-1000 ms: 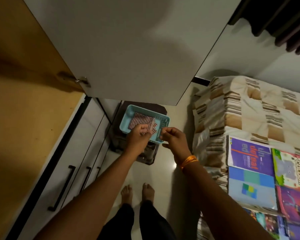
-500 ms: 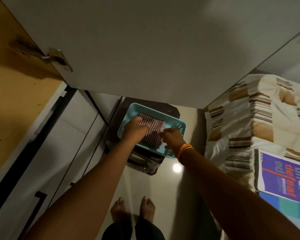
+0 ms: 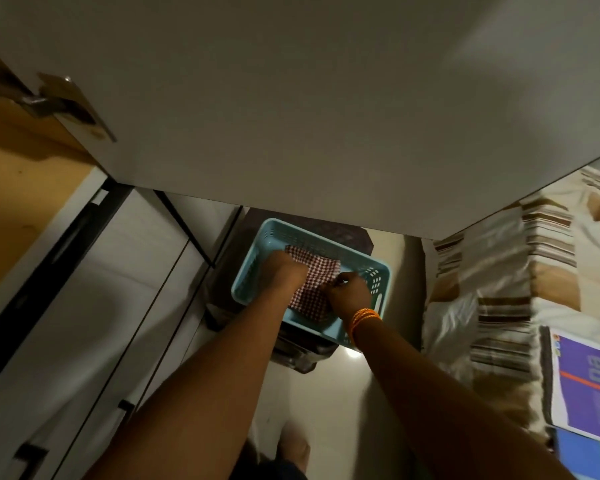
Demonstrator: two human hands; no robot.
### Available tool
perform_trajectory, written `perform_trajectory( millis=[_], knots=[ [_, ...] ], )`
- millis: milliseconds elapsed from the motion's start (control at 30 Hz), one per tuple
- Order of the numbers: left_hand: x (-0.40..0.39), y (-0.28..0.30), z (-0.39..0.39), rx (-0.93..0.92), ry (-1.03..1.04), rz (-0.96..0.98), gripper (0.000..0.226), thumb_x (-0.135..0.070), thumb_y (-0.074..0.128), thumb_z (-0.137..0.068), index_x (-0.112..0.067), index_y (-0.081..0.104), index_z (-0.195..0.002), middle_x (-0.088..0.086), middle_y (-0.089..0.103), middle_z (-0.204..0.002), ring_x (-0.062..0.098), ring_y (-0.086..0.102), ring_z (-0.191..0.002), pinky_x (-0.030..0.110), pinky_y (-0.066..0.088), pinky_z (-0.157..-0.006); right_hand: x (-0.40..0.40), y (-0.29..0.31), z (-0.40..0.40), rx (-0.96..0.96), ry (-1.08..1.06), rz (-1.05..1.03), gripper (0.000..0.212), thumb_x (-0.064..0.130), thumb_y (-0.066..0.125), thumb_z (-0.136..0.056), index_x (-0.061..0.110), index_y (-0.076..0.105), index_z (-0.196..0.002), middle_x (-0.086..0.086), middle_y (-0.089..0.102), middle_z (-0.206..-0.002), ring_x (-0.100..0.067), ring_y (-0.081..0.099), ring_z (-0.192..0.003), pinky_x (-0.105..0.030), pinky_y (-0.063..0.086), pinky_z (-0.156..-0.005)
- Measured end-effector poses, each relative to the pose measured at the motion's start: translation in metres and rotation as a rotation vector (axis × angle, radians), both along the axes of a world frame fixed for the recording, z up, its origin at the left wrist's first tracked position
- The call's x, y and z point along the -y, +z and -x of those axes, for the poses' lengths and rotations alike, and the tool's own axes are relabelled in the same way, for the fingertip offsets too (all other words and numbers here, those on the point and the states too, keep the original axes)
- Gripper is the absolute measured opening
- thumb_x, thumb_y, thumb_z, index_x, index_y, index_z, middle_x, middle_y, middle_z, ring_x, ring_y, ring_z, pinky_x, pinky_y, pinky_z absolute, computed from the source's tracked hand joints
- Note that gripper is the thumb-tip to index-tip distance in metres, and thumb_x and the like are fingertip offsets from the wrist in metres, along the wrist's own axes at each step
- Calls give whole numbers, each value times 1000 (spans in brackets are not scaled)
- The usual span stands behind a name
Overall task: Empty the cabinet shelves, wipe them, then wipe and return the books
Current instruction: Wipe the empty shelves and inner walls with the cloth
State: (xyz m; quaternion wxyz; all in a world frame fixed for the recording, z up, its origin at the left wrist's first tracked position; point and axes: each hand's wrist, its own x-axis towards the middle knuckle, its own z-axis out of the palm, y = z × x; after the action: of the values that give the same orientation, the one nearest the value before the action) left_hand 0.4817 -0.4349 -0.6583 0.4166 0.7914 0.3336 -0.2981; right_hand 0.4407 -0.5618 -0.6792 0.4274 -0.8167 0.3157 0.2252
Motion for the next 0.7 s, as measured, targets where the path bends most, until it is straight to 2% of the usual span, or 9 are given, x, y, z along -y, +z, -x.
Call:
perform_trajectory(
  millis=[100,167,200,267,333,433,500,600,700],
  knots=[
    [-1,16,8,45,-72,-52,22,-32,62,-95,-13,60,-84,8,68,-96,25,64,-83,44,57,-89,-1,13,5,19,-33,-76,19,13,73,-87,9,67,-105,-10,72,-104,-24,68,-96,-43,57,-93],
    [-2,32,16,89,-135,-44,18,-34,65,-92,-16,68,-92,6,71,-100,27,67,-91,46,57,-91,-1,27,11,38,-52,-164,19,14,73,-87,18,67,-105,-9,72,-109,-22,68,-97,-42,57,-92],
    [-4,42,20,121,-167,-29,16,-34,65,-91,-19,69,-95,3,71,-99,27,67,-92,46,57,-91,-1,38,14,40,-44,-184,26,15,74,-87,19,65,-112,-10,71,-115,-23,68,-100,-41,57,-91],
    [-8,65,30,195,-247,8,12,-33,66,-90,-24,68,-98,0,71,-97,24,67,-91,44,57,-89,0,60,23,49,-38,-180,59,20,76,-88,14,50,-140,-10,62,-133,-28,63,-114,-41,53,-96],
    [-14,96,41,275,-316,27,13,-30,67,-91,-24,69,-103,0,72,-99,22,67,-91,41,57,-85,-1,98,34,115,-7,-114,76,22,76,-89,14,35,-152,-8,53,-143,-30,58,-124,-42,50,-102],
    [-25,141,53,384,-405,18,15,-19,67,-91,-20,73,-104,3,75,-102,19,68,-90,29,52,-75,-1,149,47,257,71,-22,73,18,75,-89,14,37,-152,-10,52,-147,-29,58,-125,-41,49,-104],
    [-33,183,63,441,-458,20,20,-20,68,-91,-18,75,-109,4,73,-108,21,68,-96,26,50,-78,-2,187,56,374,173,31,68,20,77,-88,14,44,-147,-8,55,-142,-25,57,-125,-39,48,-105],
    [-40,232,75,497,-557,28,31,-9,63,-92,-18,73,-119,4,64,-121,25,63,-111,37,52,-97,-2,230,63,515,372,91,58,16,78,-86,12,53,-138,-5,57,-133,-18,56,-119,-25,41,-99],
    [-50,282,91,536,-640,56,45,4,58,-86,-24,73,-119,3,60,-120,27,61,-113,43,51,-100,-3,274,68,642,583,147,59,18,78,-83,12,56,-137,-9,59,-134,-25,57,-120,-30,44,-100]
  ],
)
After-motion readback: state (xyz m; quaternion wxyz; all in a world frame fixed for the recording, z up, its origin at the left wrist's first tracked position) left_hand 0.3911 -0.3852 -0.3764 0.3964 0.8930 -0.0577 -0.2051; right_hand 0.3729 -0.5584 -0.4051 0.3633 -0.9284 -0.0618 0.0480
